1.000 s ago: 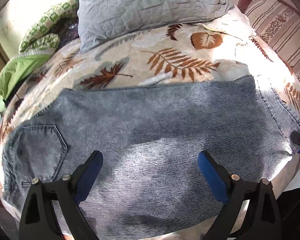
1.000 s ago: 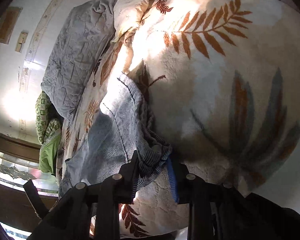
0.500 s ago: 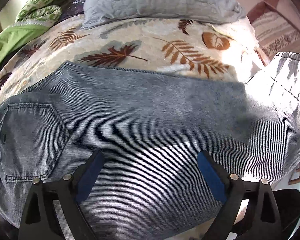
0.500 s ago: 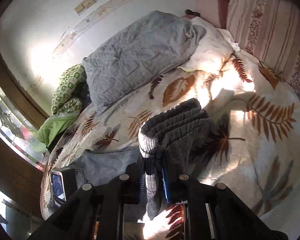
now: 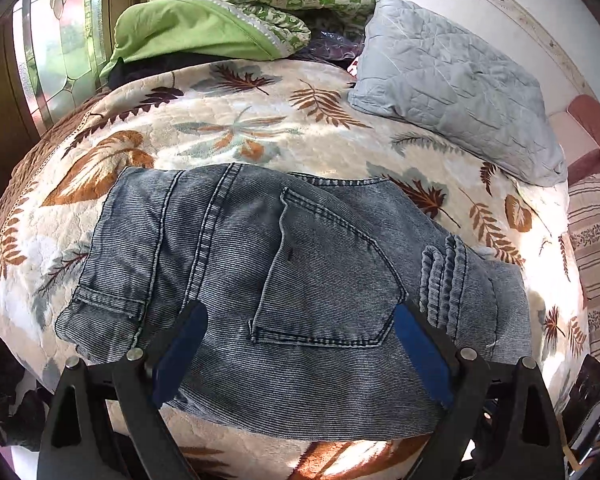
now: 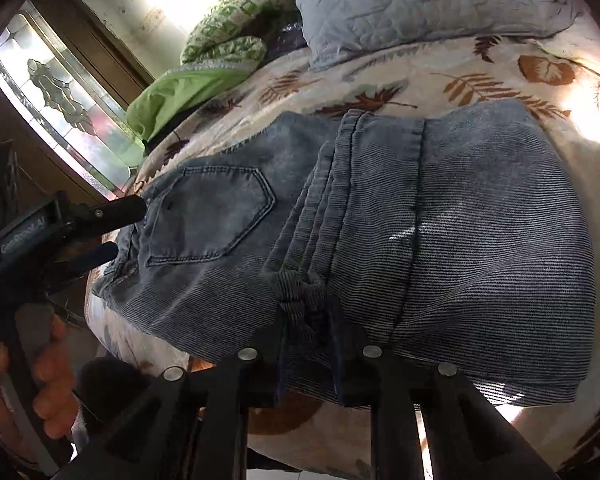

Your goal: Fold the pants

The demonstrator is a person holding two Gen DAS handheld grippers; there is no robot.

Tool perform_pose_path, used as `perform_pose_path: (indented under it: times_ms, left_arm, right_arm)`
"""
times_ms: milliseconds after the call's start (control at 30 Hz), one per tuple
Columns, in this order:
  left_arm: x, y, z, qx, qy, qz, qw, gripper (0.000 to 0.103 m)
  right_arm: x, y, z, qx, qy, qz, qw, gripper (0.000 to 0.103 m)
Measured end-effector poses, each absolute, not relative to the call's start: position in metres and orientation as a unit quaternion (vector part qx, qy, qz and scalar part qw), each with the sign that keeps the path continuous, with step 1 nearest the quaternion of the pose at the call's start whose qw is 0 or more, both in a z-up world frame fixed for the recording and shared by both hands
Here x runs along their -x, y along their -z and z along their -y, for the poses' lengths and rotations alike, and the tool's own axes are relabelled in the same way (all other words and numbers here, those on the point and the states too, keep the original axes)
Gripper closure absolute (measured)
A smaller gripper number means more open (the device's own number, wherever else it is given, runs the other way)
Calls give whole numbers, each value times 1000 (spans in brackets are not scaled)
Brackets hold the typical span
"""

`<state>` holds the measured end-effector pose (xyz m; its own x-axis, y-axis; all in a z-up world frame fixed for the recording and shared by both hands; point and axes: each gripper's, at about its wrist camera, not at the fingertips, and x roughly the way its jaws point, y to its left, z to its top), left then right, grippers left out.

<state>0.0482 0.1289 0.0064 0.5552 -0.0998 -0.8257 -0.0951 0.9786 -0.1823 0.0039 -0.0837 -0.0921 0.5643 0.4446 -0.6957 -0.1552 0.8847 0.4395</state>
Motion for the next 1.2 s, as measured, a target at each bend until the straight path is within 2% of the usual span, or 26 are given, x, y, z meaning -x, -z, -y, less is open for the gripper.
perform_pose_path:
  times_ms: [100,167,200,233,300,400,567,800,900,1067,1200]
  left_arm:
    - [-56,-14,-112,97,20,-469,878,8]
    - [-58,-22,-94,89,38,-467,879,8]
    - [-58,-26,-84,84,49,-465,880,8]
    - [-58,-30,-74,77,60,-463,881,8]
    - [-58,-35,-53,61,76,-454,886,8]
    - [-63,-24,-24,29,93,-467,879,8]
    - [-68,57,2,-62,64,-562,822,8]
    - [-55,3,-53,74,80,-489,865,8]
    - [-52,-13,-90,115,42,-464,877,8]
    - [-49,-1,-121,133,30,-477,868,8]
    - [-44,11,-128,147,39,-481,863,8]
  right_arm:
    - [-4,93,96,-196,-185,-442,855,80]
    - [0,90,108,-222,-198,-438,849,74]
    - [4,87,115,-238,-205,-431,846,64]
    - [8,82,121,-251,-208,-423,845,49]
    - [18,78,137,-276,-204,-405,847,41]
    - [24,87,159,-312,-199,-421,828,41]
    - [39,94,208,-372,-167,-416,813,41]
    - [30,68,233,-362,-162,-396,828,41]
    - [29,57,194,-283,-204,-407,844,41]
    - [19,53,113,-109,-221,-421,873,45]
    - [8,65,78,-32,-217,-427,877,64]
